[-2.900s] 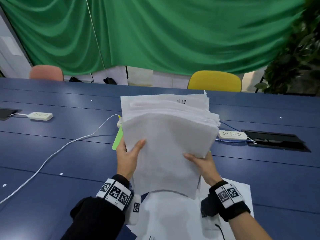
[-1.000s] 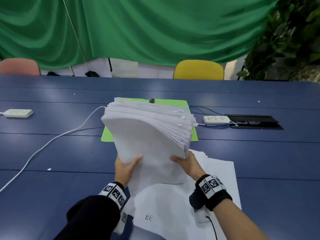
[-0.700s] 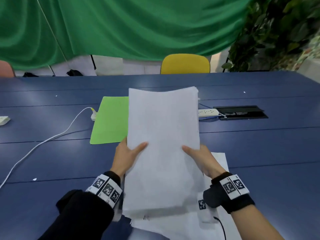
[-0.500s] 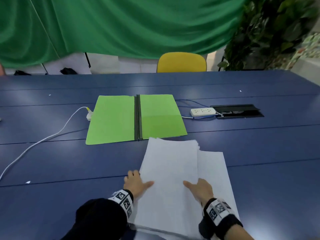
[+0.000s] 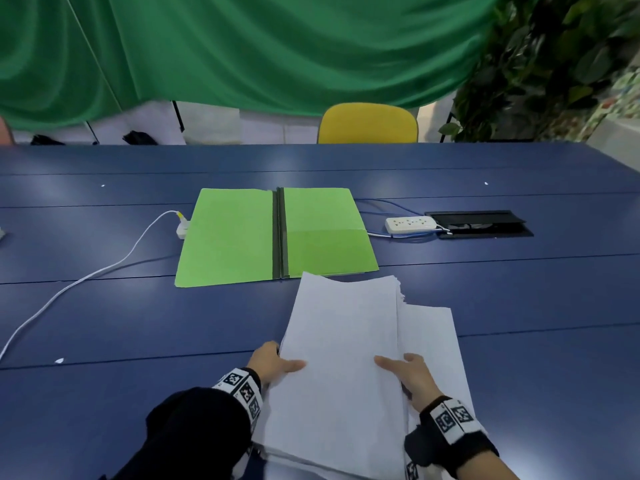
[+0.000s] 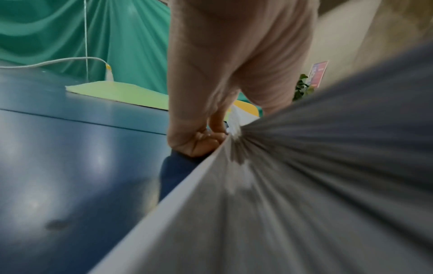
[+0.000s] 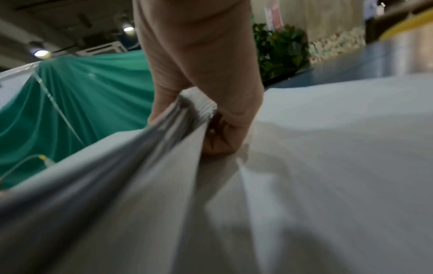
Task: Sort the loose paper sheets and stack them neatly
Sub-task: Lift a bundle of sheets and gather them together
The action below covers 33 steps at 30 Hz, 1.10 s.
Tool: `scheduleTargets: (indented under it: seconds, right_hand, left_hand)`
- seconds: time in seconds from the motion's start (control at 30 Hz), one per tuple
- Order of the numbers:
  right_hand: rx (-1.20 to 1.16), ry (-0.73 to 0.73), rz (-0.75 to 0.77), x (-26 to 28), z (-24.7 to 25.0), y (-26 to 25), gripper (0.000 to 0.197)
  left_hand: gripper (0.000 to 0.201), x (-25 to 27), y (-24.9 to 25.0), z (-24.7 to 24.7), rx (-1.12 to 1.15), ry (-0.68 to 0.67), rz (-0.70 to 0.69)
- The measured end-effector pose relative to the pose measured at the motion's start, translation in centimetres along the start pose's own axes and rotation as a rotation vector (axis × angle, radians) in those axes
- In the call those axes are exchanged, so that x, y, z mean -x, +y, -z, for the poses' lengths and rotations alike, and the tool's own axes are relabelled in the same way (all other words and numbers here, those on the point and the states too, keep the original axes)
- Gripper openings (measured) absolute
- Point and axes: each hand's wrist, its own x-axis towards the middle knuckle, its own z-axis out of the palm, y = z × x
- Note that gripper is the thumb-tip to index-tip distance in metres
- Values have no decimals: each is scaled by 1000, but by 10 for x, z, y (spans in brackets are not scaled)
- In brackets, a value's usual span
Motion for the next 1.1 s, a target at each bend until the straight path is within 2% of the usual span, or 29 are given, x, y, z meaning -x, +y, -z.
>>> scheduleTargets:
  seconds: [0.1,0.13,0.2,0.27,0.3,0.37,0.47,0.57,0.67,0.77,0.83,0.9,0.93,1.0,1.07,1.1]
  right_hand:
    - [-40,-242,-11,7,-7,-3,70]
    - [-56,-298,4,10,-11,-6,64]
    - [-52,-348,82,18,-20,-15,46]
    - [-44,-350,180,26,-23,-30,39]
    - [-52,-355,228,31,-25,-38,39]
    - [-90,-383,342,42,-26,-55,47]
    - [-151,-419,529,60,-27,-92,45]
    - [-173,-400,690,77,-33,-129,31]
    - [-162,-355,805,84,-39,-150,27]
    - [-71,-363,847,77,-46,-144,37]
    - [-40,-403,818,72,-48,-133,43]
    - [-79,-436,783,67,-45,-130,47]
    - [-113,-448,777,64,-41,-133,49]
    - [-120,-466,765,66,-37,-141,51]
    - [-112,-515,797,69,-37,-149,46]
    - [-112,-541,808,69,-39,-151,49]
  left_hand:
    - [66,-3,-4,-3,-4,-6,-86]
    - [68,-1,-5,-2,24,7,-95]
    - [69,2,-14,-1,95,35,-131]
    - [75,10,-17,2,250,72,-159]
    - [73,15,-15,6,361,107,-194]
    - [52,33,3,19,608,178,-292]
    - [49,56,45,48,837,341,-502]
    - [43,77,75,72,794,605,-666]
    - [56,88,79,76,813,757,-782]
    - [62,89,69,66,838,741,-787]
    - [66,90,63,63,860,713,-771]
    - [94,93,61,68,858,701,-781]
    - [101,95,64,72,865,692,-787]
    - [104,99,71,80,856,684,-800]
    - [97,100,78,84,818,686,-811]
    - [92,98,79,85,807,688,-808]
